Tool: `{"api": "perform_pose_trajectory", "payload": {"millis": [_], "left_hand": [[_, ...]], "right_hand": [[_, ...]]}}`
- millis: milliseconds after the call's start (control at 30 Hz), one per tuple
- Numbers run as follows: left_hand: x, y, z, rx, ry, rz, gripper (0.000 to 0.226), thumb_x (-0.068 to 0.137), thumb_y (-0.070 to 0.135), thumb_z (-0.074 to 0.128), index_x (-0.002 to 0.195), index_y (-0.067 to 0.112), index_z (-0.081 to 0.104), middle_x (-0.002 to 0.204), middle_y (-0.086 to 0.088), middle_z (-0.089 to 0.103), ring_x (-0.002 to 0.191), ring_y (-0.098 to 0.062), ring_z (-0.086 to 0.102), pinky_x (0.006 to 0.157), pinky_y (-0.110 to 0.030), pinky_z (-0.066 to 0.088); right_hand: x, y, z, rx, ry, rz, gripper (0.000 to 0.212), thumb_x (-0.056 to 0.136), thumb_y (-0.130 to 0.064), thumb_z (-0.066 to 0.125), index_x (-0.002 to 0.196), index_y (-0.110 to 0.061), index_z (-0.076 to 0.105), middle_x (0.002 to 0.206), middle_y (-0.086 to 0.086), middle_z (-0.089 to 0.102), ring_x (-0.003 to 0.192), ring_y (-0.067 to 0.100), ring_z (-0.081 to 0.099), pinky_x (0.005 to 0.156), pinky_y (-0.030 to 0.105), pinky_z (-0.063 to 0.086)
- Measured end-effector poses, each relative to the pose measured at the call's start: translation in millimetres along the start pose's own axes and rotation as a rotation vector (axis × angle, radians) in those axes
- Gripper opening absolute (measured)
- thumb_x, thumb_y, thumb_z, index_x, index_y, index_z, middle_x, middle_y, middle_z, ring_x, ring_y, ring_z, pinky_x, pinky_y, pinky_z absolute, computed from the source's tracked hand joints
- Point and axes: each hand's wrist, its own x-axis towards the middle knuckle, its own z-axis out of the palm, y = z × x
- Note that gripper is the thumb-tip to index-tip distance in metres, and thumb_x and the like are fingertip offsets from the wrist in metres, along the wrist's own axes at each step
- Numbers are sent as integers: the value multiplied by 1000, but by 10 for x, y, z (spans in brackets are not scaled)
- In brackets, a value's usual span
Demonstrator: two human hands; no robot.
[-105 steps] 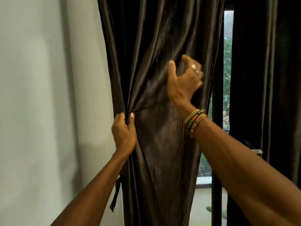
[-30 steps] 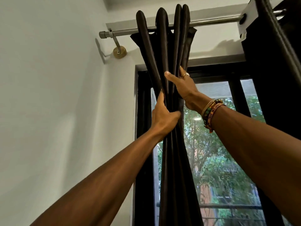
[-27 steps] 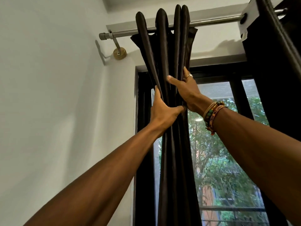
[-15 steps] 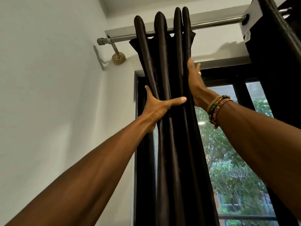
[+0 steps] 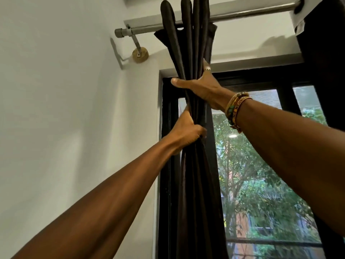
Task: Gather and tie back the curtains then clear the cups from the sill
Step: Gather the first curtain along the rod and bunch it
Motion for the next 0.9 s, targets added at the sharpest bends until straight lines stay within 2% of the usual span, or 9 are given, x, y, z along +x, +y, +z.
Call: {"api": "perform_pose_trajectory", "payload": {"millis": [100,233,333,400,467,600,700,800,900], "left_hand": [[35,-10,35,-1,1,10,75,80,-8,60,144,13,27,87,-5,54,71,-22,59,60,-37,58],[-14,69,128,63,-43,3,83,76,-2,67,146,18,27,95,-13,58,81,-28,63,67,-38,58],[-137,-3,258,52,61,-66,101,76,-2,67,155,31,13,96,-8,61,70,-22,62,62,-37,58],[-195,-94,279,13,135,-107,96,82,-6,62,156,30,13,93,5,58,69,-18,64,64,-41,61],[-245,-141,219,-5,168,-113,90,87,-8,58,157,26,13,110,14,55,68,-3,56,56,-20,57],[-308,-73,82,53,156,-132,84,91,-4,56,157,24,13,150,0,40,69,7,40,51,-1,37],[-316,-43,46,65,161,-105,84,90,-3,56,157,25,13,144,3,44,65,4,45,65,-17,57],[-289,-62,35,63,121,-75,84,87,5,61,156,25,18,114,7,58,71,-11,59,76,-43,61],[-183,1,-90,-46,116,-10,81,76,19,72,146,20,30,109,-4,59,93,-25,66,80,-44,59]], "right_hand": [[11,7,132,-111,-36,-4,94,76,-2,69,156,-19,23,111,6,58,93,21,61,62,21,54],[-30,41,-69,-77,-6,-49,68,81,15,44,142,-15,45,84,4,54,71,15,54,46,17,46],[-128,177,-65,72,-47,14,62,81,5,53,140,-13,46,87,7,55,75,17,56,57,25,50],[-147,235,-75,201,-66,43,63,83,-30,68,140,-16,47,117,7,60,104,20,58,88,36,52],[-138,249,-116,226,9,28,74,83,-56,64,146,-23,43,145,6,49,129,24,48,107,41,42],[-102,186,-83,249,117,1,103,80,-64,66,159,-24,14,160,7,29,142,23,35,114,37,33],[-64,76,71,185,119,-11,124,64,-63,80,159,-27,8,157,10,34,136,26,44,112,39,39],[-59,14,203,142,119,-4,125,65,-35,84,158,-27,1,155,13,35,133,28,45,110,40,43],[5,-17,223,212,144,15,119,54,-37,76,157,-27,17,146,18,46,126,35,52,104,50,48]]}}
